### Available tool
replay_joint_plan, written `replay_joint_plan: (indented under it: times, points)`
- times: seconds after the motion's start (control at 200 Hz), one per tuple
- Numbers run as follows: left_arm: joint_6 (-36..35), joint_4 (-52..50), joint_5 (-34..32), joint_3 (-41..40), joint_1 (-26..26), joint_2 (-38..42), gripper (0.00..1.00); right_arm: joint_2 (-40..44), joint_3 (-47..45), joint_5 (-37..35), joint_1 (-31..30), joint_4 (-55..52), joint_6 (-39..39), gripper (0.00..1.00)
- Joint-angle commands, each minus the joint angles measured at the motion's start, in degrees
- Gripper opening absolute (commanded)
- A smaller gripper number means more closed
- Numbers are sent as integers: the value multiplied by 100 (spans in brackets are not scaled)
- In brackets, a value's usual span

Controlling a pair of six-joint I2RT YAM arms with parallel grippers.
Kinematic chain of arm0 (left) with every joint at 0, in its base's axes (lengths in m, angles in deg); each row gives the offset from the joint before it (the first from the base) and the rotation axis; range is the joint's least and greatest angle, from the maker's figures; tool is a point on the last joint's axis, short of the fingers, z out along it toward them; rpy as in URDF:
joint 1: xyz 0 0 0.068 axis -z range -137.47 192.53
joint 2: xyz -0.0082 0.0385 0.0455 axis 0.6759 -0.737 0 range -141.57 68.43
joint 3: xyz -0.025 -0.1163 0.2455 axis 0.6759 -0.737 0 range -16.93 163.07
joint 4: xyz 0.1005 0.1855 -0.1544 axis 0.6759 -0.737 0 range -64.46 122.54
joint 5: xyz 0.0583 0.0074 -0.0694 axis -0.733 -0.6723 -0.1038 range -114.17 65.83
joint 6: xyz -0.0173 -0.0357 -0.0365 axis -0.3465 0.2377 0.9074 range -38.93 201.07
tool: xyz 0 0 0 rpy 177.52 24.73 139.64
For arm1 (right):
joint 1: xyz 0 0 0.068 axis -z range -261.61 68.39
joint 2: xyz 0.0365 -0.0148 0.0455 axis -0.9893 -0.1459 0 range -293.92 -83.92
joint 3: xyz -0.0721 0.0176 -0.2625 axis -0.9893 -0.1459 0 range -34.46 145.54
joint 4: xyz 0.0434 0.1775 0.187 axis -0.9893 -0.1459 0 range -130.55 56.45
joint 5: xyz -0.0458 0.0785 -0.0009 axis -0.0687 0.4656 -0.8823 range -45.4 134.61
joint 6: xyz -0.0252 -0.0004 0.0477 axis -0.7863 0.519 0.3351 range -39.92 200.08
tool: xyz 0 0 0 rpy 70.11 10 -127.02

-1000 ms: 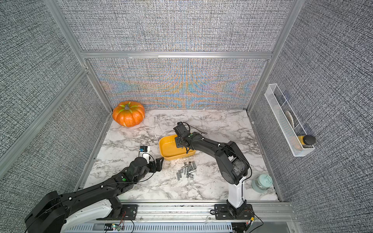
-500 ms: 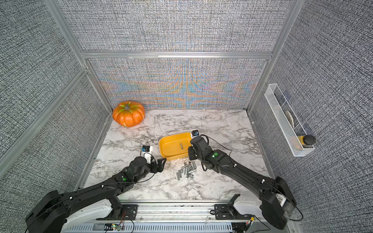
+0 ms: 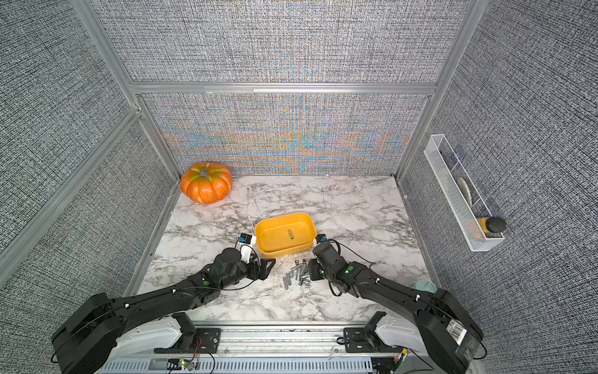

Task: Put the socket on the desktop into the storage box
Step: Pick up the socket head from the center of the board.

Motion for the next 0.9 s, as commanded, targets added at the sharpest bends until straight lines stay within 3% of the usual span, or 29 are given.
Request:
replay_joint_plan:
  times: [0.0, 0.891]
  points:
    - [-52, 88, 80, 23, 14, 0, 97, -324, 144, 6, 80, 278, -15, 35]
    - [9, 105, 288, 109, 9, -213, 97, -1455, 398, -263, 221, 325, -92, 29]
